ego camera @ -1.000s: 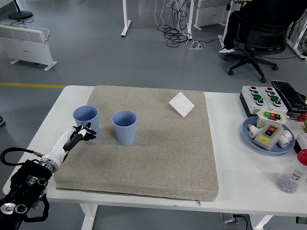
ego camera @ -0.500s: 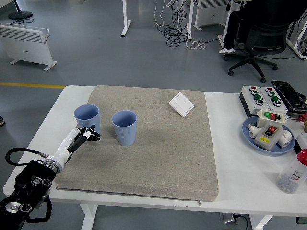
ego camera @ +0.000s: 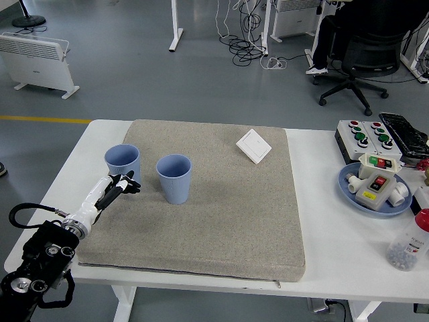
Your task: Push cup pick cup insert cup
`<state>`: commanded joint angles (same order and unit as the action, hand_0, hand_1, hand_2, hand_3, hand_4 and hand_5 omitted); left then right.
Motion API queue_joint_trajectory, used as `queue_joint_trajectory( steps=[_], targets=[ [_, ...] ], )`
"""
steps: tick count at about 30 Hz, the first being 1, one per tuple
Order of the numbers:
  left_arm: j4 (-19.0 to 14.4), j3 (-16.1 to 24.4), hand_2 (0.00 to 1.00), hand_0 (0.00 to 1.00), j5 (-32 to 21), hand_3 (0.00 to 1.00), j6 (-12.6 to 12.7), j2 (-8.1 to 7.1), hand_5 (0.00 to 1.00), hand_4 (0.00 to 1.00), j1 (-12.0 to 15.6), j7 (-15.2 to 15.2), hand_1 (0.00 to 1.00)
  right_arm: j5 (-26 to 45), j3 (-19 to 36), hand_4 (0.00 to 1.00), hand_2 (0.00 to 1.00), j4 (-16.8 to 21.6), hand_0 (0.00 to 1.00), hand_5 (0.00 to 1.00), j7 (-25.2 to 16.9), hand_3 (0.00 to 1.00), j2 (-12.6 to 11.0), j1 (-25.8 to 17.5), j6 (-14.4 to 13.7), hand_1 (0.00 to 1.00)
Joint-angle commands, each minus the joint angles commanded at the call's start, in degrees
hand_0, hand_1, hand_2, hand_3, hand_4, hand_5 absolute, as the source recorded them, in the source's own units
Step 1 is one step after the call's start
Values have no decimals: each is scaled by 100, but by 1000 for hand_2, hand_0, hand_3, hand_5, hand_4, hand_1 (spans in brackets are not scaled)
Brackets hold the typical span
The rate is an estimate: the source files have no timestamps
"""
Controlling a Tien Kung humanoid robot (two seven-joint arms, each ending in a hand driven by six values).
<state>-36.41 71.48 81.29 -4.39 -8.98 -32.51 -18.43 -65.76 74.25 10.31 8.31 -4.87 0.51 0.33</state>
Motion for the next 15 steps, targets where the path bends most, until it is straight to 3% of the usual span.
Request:
queue_joint_trajectory(
  steps=[15],
  targets=[
    [396, 44, 517, 775, -13, 480, 64, 109, 998, 609, -264, -156, 596, 16, -72, 104, 629, 0, 697, 422, 13, 548, -7, 60, 9, 605]
  ],
)
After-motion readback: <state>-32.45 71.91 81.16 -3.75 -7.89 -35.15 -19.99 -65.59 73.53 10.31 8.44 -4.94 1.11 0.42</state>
